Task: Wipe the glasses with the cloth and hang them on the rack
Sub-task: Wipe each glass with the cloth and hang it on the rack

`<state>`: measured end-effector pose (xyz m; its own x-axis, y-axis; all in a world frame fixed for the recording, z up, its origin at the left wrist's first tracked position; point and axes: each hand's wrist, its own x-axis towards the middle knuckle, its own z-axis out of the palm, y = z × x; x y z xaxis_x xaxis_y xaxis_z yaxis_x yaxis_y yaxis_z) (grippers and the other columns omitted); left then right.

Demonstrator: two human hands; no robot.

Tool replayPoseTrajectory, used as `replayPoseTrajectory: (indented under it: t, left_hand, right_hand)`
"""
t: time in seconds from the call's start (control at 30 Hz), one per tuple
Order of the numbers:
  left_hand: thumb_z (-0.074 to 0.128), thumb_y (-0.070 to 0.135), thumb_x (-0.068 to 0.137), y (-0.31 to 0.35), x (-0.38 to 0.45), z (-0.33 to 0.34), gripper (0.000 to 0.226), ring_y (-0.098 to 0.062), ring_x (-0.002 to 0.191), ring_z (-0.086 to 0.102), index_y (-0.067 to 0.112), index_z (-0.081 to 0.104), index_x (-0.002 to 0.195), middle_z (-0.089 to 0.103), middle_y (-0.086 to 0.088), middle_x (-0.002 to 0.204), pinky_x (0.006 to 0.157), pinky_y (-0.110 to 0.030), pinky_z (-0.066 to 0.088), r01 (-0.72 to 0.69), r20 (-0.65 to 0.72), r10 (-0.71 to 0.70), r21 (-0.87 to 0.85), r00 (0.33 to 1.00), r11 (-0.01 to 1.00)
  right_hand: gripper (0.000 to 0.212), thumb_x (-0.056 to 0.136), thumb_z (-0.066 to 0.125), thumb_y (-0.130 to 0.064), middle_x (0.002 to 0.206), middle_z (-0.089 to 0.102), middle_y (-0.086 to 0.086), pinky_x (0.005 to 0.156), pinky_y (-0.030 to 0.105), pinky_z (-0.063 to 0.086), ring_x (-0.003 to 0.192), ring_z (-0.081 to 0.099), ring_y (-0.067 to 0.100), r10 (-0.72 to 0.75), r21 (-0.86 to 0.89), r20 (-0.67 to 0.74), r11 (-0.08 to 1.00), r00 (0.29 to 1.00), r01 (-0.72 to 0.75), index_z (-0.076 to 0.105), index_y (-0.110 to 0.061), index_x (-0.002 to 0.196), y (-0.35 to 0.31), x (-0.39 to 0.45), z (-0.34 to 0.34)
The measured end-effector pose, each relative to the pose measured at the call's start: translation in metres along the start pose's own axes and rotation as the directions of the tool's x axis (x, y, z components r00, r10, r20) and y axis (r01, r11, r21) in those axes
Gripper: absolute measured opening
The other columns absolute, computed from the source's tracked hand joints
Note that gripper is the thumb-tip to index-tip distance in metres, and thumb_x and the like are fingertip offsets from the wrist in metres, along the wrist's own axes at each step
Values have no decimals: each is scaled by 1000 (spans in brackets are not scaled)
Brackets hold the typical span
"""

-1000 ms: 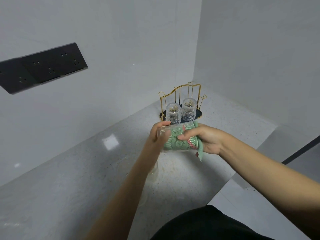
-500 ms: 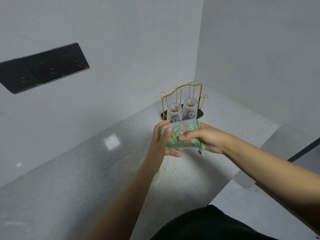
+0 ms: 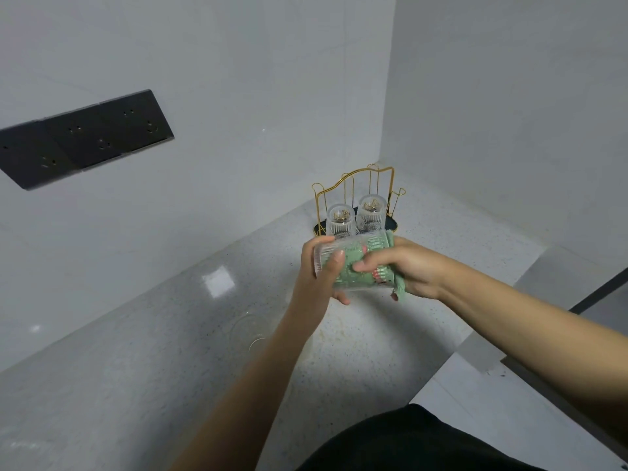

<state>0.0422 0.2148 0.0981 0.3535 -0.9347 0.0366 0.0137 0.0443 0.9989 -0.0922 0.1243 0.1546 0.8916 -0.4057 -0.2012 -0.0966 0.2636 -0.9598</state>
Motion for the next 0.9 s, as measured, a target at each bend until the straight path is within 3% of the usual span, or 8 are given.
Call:
replayPoseTrajectory:
  t: [0.07, 0.27, 0.4, 0.5, 0.63, 0.73, 0.83, 0.9]
  left_hand:
    - [54, 54, 82, 4, 1, 3, 47, -12, 69, 69, 19, 51, 113, 66, -4, 98, 44, -26, 51, 1, -20, -3, -77, 1000, 997]
    - [31, 55, 100, 38, 4, -6, 54, -10, 52, 60, 15, 67, 94, 67, 0, 66, 46, -22, 47, 450, 212, -432, -42, 876, 892]
    - [45, 56, 95, 25, 3, -2, 44, -15, 76, 70, 19, 57, 116, 68, -4, 98, 56, -30, 57, 254, 89, -249, -43, 964, 966]
    - [51, 50, 83, 13, 1, 5, 44, -15, 77, 71, 21, 50, 117, 66, -7, 106, 51, -27, 54, 50, -11, -50, -50, 999, 997]
    - [45, 49, 97, 30, 6, 2, 40, -14, 69, 70, 18, 69, 94, 74, -1, 80, 64, -33, 55, 340, 155, -317, -152, 936, 928]
    - [38, 55, 99, 35, 4, 0, 51, -12, 61, 64, 16, 70, 94, 70, -2, 76, 57, -28, 51, 447, 238, -414, -104, 879, 888]
    - [50, 54, 86, 21, -1, 2, 52, -10, 70, 68, 17, 53, 122, 67, -2, 98, 54, -28, 55, 207, 99, -201, -57, 975, 977]
    - [56, 47, 81, 12, -2, 4, 48, -10, 76, 69, 23, 48, 122, 64, -2, 108, 52, -26, 54, 59, 8, -59, -24, 998, 998]
  right_hand:
    - [37, 79, 57, -1, 98, 65, 20, 86, 43, 50, 88, 63, 33, -19, 80, 91, 997, 996, 11, 54, 7, 115, 2, 1, 3]
    - [25, 87, 62, -8, 105, 66, 15, 90, 31, 51, 98, 63, 20, -178, -640, 152, 731, 972, 234, 60, 1, 109, 13, -8, 8]
    - [19, 85, 59, 4, 91, 71, 5, 74, 20, 54, 84, 67, 12, -108, -335, 30, 936, 994, 112, 61, -4, 103, -1, -7, 5]
    - [30, 83, 60, -3, 97, 67, 15, 89, 42, 50, 88, 64, 27, -50, -78, 47, 996, 998, 53, 56, 6, 111, -1, -1, 1]
    - [26, 86, 60, -9, 102, 66, 15, 93, 45, 49, 96, 64, 27, -126, -587, 144, 788, 982, 187, 59, 0, 110, 10, -5, 4]
    - [30, 81, 64, -15, 108, 67, 13, 92, 44, 50, 102, 64, 24, -85, -671, 138, 725, 987, 156, 61, -5, 110, 6, -8, 1]
    - [25, 77, 64, 1, 94, 73, 5, 77, 24, 55, 89, 68, 15, -75, -384, 23, 920, 997, 78, 63, -4, 102, -6, -6, -4]
    - [36, 73, 63, 0, 106, 69, 15, 87, 31, 53, 99, 65, 25, -43, -117, 3, 992, 999, 43, 61, 1, 109, -9, -5, -6]
